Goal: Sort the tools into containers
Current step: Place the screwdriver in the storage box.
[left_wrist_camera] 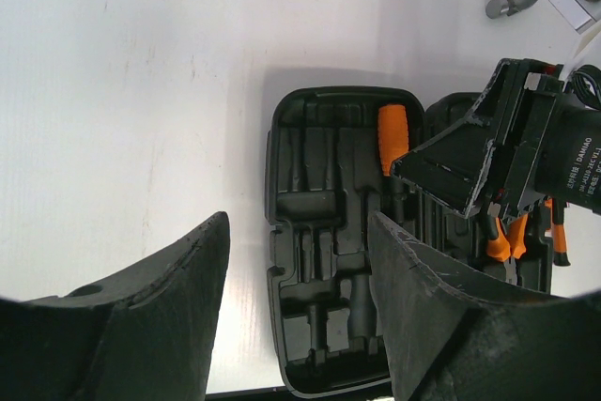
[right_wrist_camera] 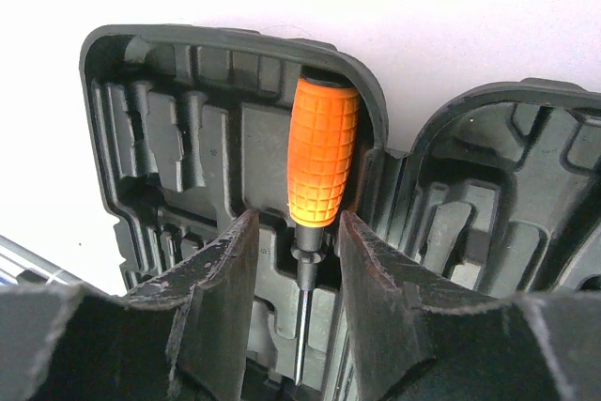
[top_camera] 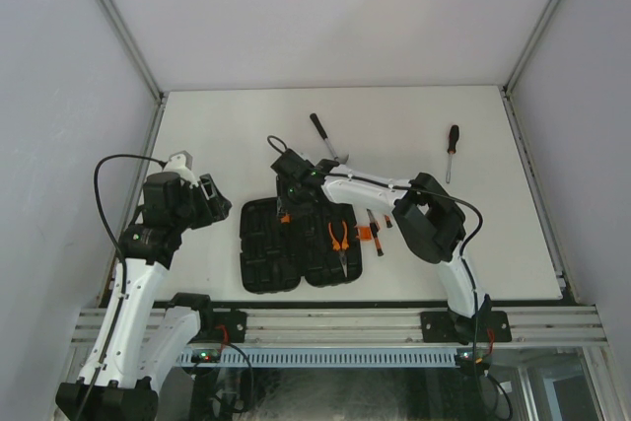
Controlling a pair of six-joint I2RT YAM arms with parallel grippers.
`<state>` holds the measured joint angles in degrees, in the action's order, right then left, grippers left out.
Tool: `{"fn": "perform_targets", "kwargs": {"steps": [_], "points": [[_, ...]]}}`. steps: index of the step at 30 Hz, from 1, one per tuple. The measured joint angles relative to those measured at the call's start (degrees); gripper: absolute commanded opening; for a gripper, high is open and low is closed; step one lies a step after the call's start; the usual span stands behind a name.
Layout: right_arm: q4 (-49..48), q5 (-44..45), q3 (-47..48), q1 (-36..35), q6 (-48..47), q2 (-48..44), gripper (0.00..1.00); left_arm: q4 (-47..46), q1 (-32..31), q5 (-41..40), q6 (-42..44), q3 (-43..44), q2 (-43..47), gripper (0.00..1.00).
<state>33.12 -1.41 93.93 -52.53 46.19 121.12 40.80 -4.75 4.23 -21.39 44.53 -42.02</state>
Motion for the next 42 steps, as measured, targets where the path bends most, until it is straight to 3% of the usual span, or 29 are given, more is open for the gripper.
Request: {"fn": "perform_targets", "kwargs": {"steps": [11,42], "points": [[0.48,1.11,0.00,-0.07,-0.39,0.00,0.28,-0.02,0.00,0.00,0.00,0.00,0.00,0.65],[3.13,0.98,-0.02,-2.69,-0.81,0.00,0.20,-0.50,0.00,0.44,0.00,0.00,-0.33,0.65]]}}
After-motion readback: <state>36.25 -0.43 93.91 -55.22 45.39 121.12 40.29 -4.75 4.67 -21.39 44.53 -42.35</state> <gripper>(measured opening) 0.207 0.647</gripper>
